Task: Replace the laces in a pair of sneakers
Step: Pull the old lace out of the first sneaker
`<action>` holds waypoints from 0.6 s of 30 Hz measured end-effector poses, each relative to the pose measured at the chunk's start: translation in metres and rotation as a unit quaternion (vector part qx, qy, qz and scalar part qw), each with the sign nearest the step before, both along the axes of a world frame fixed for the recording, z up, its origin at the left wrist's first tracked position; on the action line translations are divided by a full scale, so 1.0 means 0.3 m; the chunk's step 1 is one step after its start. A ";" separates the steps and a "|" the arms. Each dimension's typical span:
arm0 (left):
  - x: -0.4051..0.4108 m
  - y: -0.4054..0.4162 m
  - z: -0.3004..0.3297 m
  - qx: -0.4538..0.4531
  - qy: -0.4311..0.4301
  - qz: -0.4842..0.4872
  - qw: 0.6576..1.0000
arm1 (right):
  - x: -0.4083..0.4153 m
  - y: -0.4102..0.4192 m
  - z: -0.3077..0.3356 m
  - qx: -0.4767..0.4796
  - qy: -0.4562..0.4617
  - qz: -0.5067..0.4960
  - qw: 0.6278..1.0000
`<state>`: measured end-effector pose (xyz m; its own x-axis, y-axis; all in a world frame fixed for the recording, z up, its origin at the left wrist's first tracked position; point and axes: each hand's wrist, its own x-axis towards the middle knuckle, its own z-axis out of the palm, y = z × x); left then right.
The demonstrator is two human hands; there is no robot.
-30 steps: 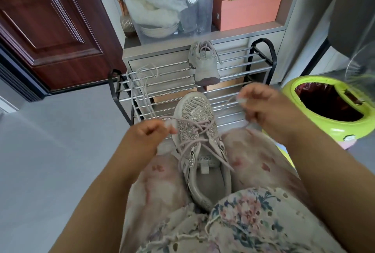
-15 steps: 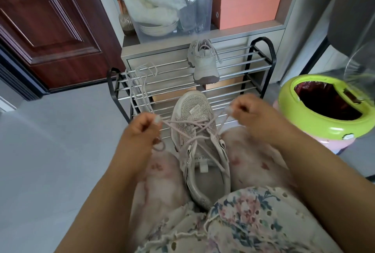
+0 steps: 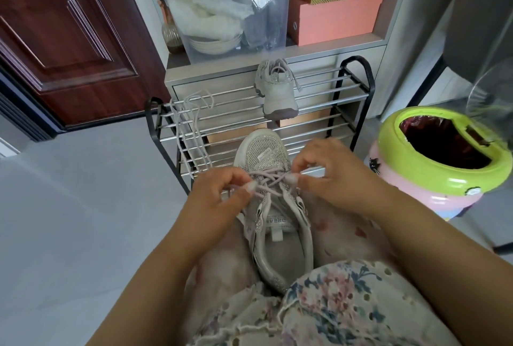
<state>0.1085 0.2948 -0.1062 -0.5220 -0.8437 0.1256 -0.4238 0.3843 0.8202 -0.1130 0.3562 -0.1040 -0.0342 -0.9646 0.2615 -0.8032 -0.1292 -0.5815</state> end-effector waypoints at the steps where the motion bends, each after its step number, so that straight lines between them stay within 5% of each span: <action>1: -0.005 -0.004 -0.005 -0.012 -0.019 -0.022 1.000 | 0.011 -0.003 -0.003 0.025 -0.003 0.021 0.999; 5: -0.027 0.009 -0.011 -0.021 -0.052 -0.032 0.998 | 0.031 -0.009 -0.020 0.076 -0.052 0.062 0.994; 12: 0.034 -0.022 0.054 0.111 0.166 0.179 0.963 | -0.049 -0.004 0.027 -0.014 -0.259 -0.141 0.955; 18: 0.002 0.026 0.043 0.119 0.004 0.067 0.991 | 0.019 0.014 0.003 0.109 -0.151 -0.013 0.982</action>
<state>0.1091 0.3025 -0.0933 -0.4040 -0.9112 -0.0811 -0.4510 0.1213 0.8843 -0.1075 0.3604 -0.1033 -0.1044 -0.9943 0.0218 -0.5906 0.0443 -0.8057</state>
